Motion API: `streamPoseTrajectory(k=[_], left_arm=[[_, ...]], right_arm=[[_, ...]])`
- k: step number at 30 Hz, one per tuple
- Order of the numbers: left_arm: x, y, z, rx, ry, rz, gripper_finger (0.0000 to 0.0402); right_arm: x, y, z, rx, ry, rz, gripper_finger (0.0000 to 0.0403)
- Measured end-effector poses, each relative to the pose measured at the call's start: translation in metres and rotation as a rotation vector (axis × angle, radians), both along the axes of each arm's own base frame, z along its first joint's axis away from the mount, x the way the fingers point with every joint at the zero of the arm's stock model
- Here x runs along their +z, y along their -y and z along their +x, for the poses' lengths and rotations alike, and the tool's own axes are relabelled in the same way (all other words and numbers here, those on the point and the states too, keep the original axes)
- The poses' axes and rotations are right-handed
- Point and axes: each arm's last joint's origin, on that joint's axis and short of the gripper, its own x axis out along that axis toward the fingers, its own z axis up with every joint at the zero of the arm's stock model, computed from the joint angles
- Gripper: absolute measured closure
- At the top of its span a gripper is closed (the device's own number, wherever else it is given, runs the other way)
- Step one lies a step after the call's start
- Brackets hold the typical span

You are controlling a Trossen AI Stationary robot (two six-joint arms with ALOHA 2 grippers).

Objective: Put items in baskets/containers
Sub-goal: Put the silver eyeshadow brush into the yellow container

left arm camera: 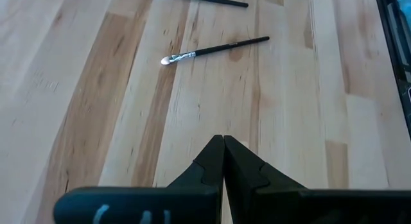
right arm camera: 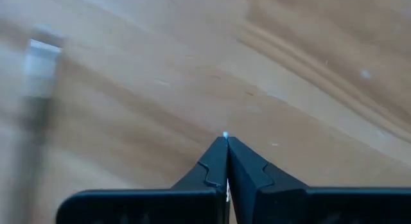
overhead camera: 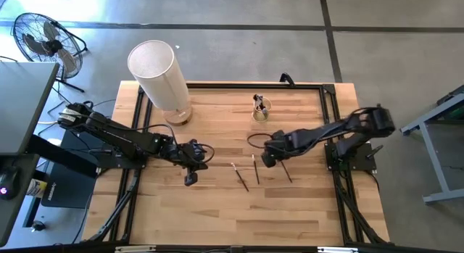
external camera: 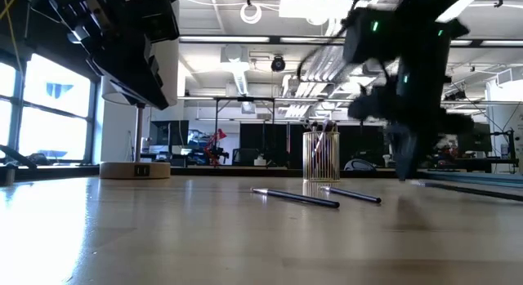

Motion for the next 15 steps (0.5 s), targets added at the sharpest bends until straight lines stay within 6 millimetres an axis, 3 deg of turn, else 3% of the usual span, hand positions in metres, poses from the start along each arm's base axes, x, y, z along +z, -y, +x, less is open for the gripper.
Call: streamPoseTrajectory(k=[4, 9, 15], left_arm=[[0.000, 0.000, 0.000, 0.012, 0.005, 0.008, 0.0401], [0.002, -0.003, 0.002, 0.081, 0.043, 0.056, 0.0401], [0.011, -0.009, 0.010, 0.186, 0.163, 0.046, 0.0377]], right_arm=[[0.029, -0.008, -0.014, -0.001, 0.128, -0.050, 0.0402], [0.042, -0.005, -0.044, -0.023, 0.297, -0.111, 0.0402], [0.048, 0.024, -0.050, -0.019, 0.791, -0.275, 0.0403]])
